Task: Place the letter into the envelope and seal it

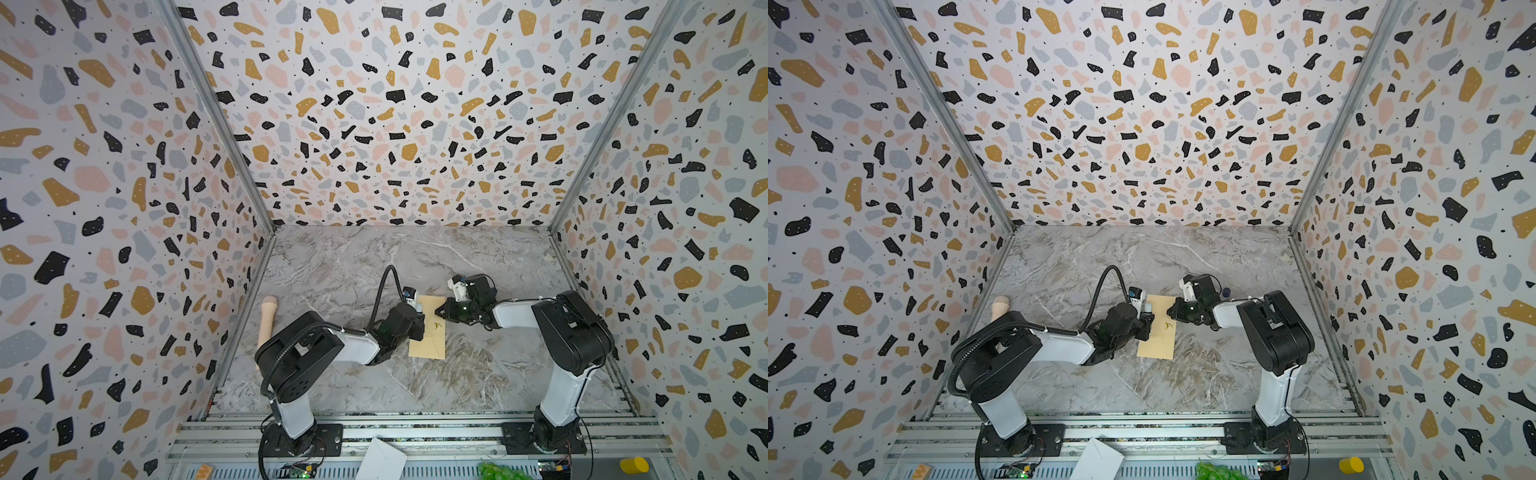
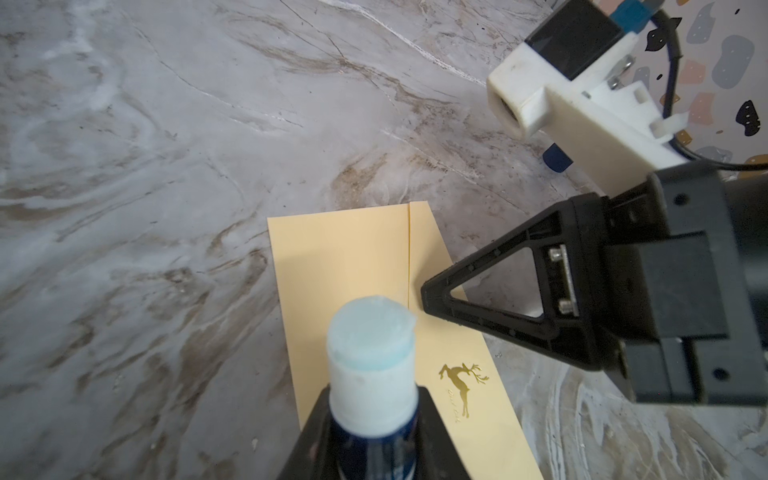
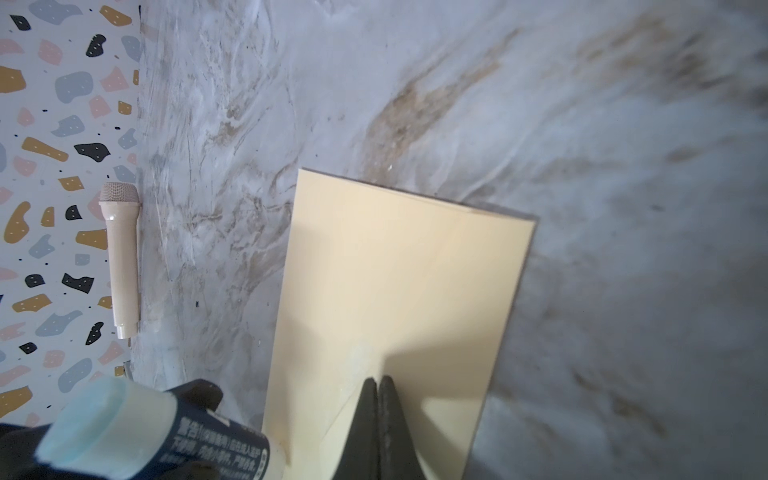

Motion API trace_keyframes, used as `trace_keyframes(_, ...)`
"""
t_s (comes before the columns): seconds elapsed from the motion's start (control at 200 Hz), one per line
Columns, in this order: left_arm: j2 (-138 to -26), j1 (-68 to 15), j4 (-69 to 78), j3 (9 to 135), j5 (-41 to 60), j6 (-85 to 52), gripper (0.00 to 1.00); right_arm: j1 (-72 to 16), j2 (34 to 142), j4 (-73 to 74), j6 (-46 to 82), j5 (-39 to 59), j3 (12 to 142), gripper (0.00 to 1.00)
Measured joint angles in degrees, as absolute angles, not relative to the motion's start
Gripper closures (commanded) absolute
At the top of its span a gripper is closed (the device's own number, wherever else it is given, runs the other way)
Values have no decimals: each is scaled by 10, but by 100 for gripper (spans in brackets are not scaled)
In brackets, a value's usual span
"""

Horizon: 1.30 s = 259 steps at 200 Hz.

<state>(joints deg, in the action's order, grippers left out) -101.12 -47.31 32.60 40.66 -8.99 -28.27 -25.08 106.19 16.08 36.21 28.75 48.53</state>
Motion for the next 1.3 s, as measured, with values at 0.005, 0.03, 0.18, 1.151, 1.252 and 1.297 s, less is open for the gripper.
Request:
trace_keyframes(0.005, -1011, -473, 326, 407, -90, -283, 100, -251, 1062, 161, 362, 288, 485, 100)
trace_keyframes(0.03, -1011, -473, 326, 407, -90, -283, 100, -252, 1062, 161, 361, 288, 485, 100)
trace_keyframes(0.18, -1011, -473, 326, 407, -90, -283, 100, -267, 1051, 163, 356, 287, 473, 100)
trace_keyframes(1.151, -1011, -473, 326, 407, -94, -288, 100, -326, 920, 180, 338, 291, 308, 100)
trace_keyframes(1.252, -1011, -473, 326, 407, -98, -288, 100, -326, 928, 173, 340, 295, 321, 100)
trace_keyframes(1.297, -1011, -473, 326, 407, -100, -288, 100, -326, 937, 168, 340, 296, 333, 100)
